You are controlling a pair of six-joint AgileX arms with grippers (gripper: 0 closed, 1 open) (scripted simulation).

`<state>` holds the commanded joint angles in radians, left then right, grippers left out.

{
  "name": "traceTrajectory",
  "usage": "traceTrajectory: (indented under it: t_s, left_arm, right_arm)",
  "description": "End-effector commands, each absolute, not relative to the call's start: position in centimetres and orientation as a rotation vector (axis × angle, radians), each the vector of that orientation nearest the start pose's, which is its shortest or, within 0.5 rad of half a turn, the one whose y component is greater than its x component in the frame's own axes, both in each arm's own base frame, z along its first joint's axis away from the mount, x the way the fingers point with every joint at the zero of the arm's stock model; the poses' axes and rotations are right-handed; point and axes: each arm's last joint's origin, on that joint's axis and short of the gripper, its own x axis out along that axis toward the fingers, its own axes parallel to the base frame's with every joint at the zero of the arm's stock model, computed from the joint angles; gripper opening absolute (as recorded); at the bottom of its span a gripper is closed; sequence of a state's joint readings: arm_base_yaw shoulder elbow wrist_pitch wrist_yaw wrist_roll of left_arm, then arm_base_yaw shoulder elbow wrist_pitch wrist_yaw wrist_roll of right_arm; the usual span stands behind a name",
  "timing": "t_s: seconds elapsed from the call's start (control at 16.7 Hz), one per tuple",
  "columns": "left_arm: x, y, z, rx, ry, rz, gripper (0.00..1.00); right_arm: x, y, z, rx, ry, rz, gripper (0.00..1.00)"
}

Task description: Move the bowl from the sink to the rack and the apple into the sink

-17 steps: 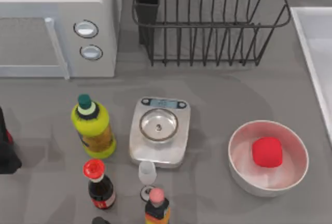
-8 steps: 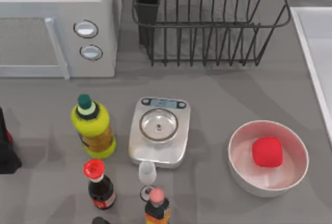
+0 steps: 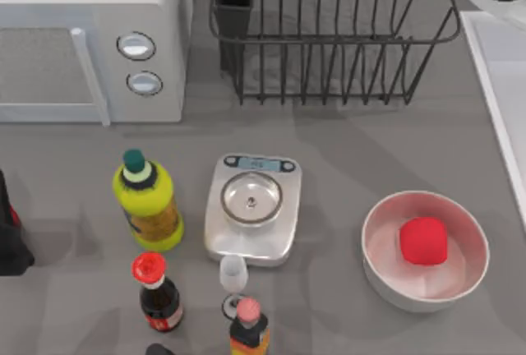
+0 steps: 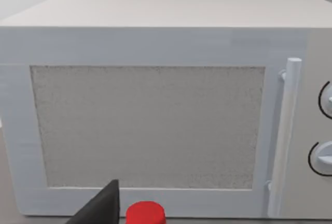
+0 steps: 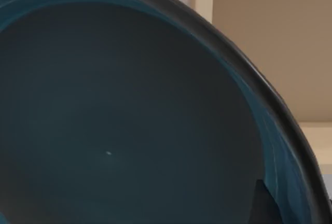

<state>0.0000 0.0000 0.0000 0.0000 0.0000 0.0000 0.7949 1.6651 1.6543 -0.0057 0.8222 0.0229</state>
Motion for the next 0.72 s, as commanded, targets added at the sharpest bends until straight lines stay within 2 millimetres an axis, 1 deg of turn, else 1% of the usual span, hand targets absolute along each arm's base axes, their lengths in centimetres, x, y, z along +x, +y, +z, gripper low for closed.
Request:
traceTrajectory:
  t_s: [0.18, 0.24, 0.36, 0.54, 0.72]
  left_arm:
    - [10.6, -0.1, 16.0, 0.0, 0.0, 0.0, 1.0]
    - [10.6, -0.1, 16.0, 0.0, 0.0, 0.0, 1.0]
    - [10.6, -0.1, 16.0, 0.0, 0.0, 0.0, 1.0]
    - [10.6, -0.1, 16.0, 0.0, 0.0, 0.0, 1.0]
    - [10.6, -0.1, 16.0, 0.0, 0.0, 0.0, 1.0]
  right_arm:
    - [28.4, 26.3, 41.8, -0.001, 0.003, -0.009, 0.0]
    - [28.7, 26.4, 41.5, -0.002, 0.003, -0.012, 0.0]
    - [29.9, 26.9, 40.0, -0.004, 0.005, -0.017, 0.0]
    - [32.4, 27.6, 36.3, 0.004, -0.002, -0.019, 0.0]
    - [35.0, 27.9, 31.3, 0.005, -0.003, -0.016, 0.0]
